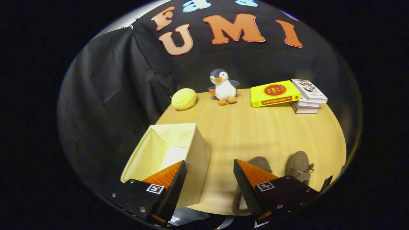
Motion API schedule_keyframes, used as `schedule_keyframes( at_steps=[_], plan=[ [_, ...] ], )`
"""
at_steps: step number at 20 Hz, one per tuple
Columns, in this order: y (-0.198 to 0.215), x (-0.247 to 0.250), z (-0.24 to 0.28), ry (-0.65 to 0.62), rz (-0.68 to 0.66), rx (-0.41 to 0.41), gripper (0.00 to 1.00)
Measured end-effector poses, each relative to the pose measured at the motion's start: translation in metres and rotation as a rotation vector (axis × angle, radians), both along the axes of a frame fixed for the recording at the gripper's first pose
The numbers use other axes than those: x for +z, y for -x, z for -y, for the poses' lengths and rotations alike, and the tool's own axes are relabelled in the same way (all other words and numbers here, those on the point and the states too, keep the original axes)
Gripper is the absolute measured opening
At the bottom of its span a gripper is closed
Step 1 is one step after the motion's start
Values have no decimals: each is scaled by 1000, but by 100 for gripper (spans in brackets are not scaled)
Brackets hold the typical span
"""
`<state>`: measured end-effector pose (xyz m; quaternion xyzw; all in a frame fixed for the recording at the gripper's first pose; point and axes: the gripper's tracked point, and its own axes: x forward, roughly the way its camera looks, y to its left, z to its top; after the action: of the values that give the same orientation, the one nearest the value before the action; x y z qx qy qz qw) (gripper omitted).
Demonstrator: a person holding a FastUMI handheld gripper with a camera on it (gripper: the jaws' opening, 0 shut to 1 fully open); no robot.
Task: Open the storage box then place both shoes into the box .Put the left shoe in first, then the right shoe, with the right side of both shoes facing outward in a uniform manner.
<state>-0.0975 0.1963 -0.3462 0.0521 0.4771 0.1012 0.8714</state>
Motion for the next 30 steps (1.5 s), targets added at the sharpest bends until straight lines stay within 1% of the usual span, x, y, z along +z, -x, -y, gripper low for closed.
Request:
schedule_keyframes(
  at_steps=[1,3,6,11,13,14,15,16,17,19,20,21,22,25,26,27,28,30],
  plan=[
    [5,-11,18,29,-17,-5,89],
    [19,-32,44,65,-61,-15,85],
    [41,-56,71,96,-122,-25,80],
    [64,-92,95,159,-194,29,71],
    [69,-107,98,169,-226,35,65],
    [68,-114,99,171,-235,31,59],
    [65,-120,100,171,-237,27,56],
    [63,-126,101,177,-239,23,50],
    [59,-131,103,195,-238,19,48],
    [53,-138,106,219,-225,11,46],
    [50,-142,106,223,-225,-2,43],
    [49,-144,105,212,-232,-21,40],
    [49,-149,102,195,-242,-37,33],
    [48,-154,100,170,-253,-45,27],
    [48,-153,100,165,-253,-51,22],
    [48,-153,101,160,-256,-59,19],
    [48,-151,101,145,-263,-73,10],
    [48,-145,96,95,-272,-111,4]
  ],
)
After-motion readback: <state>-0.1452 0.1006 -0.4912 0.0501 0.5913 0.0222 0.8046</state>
